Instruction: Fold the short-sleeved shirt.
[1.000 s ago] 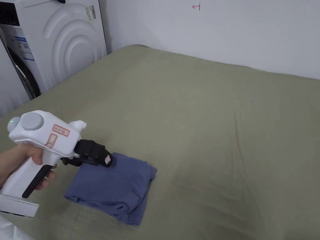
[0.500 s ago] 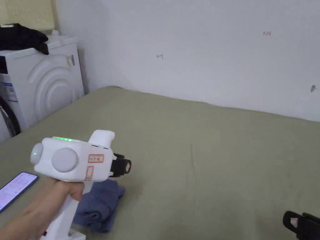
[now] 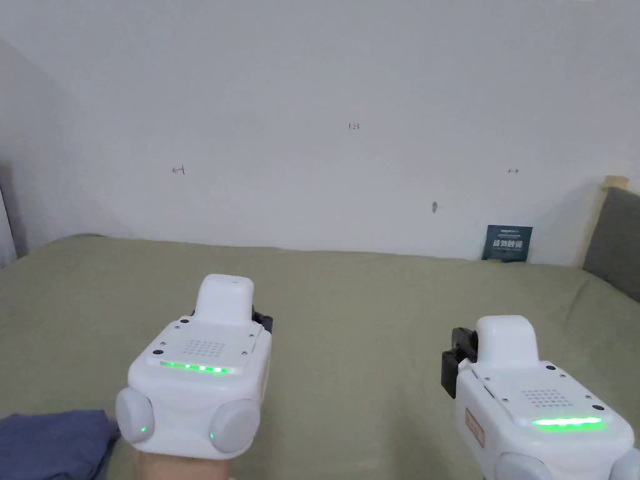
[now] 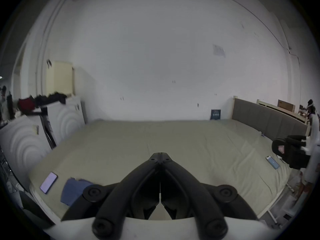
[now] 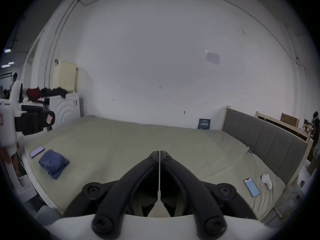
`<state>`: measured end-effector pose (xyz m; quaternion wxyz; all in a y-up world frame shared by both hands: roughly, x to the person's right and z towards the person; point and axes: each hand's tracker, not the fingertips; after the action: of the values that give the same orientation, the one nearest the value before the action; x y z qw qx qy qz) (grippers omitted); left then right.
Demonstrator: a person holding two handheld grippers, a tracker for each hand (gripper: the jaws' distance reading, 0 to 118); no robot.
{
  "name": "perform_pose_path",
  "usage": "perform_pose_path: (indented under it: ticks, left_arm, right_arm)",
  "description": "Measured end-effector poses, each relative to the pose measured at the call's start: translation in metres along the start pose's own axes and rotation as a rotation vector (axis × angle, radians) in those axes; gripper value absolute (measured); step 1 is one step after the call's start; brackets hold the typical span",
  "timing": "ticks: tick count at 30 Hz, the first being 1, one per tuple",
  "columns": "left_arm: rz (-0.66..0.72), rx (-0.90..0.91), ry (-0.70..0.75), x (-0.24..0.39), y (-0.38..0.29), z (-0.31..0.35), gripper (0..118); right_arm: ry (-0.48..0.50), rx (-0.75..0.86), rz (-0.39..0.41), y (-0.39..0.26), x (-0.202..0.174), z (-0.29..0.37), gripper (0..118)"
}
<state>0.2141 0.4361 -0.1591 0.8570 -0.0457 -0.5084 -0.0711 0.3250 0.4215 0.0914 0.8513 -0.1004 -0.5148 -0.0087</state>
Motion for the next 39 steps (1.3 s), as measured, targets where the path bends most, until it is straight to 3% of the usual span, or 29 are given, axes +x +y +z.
perform_pose_path:
  ticks: [17,18,19,20,21,22,23,27,31,34,39]
  left_arm:
    - [0.011,0.009,0.013,-0.019,0.018,0.011,0]
    - [0.021,0.016,0.011,-0.020,0.018,0.011,3]
    - [0.025,0.022,0.018,-0.020,0.018,0.012,18]
    - [0.027,0.018,0.019,-0.022,0.019,0.009,49]
    - [0.022,-0.007,0.027,-0.022,0.020,0.005,103]
    - [0.019,-0.047,0.026,-0.021,0.018,0.003,118]
    - [0.024,0.014,0.029,-0.025,0.017,0.011,118]
    - [-0.004,0.054,0.058,-0.030,0.026,0.014,118]
    - [0.000,-0.037,0.115,-0.017,0.036,0.004,118]
    - [-0.121,-0.083,0.234,-0.005,0.041,0.005,118]
    - [-0.076,-0.054,0.169,-0.003,0.039,0.010,118]
  right_arm:
    - [-0.009,0.039,-0.017,0.010,0.001,0.013,5]
    - [-0.016,0.044,-0.014,0.011,0.001,0.012,6]
    - [-0.018,0.046,-0.011,0.012,0.002,0.012,14]
    - [-0.019,0.050,-0.013,0.013,0.003,0.012,36]
    - [-0.028,0.048,-0.019,0.015,0.002,0.011,86]
    - [-0.019,0.040,-0.026,0.016,0.003,0.009,118]
    - [-0.047,0.098,-0.042,0.018,0.001,0.015,118]
    - [-0.028,0.076,-0.007,0.026,0.000,0.014,118]
    - [-0.023,0.060,0.002,0.022,0.002,0.011,118]
    - [-0.015,0.061,-0.007,0.023,0.003,0.011,118]
    - [-0.005,0.064,-0.025,0.025,0.004,0.012,118]
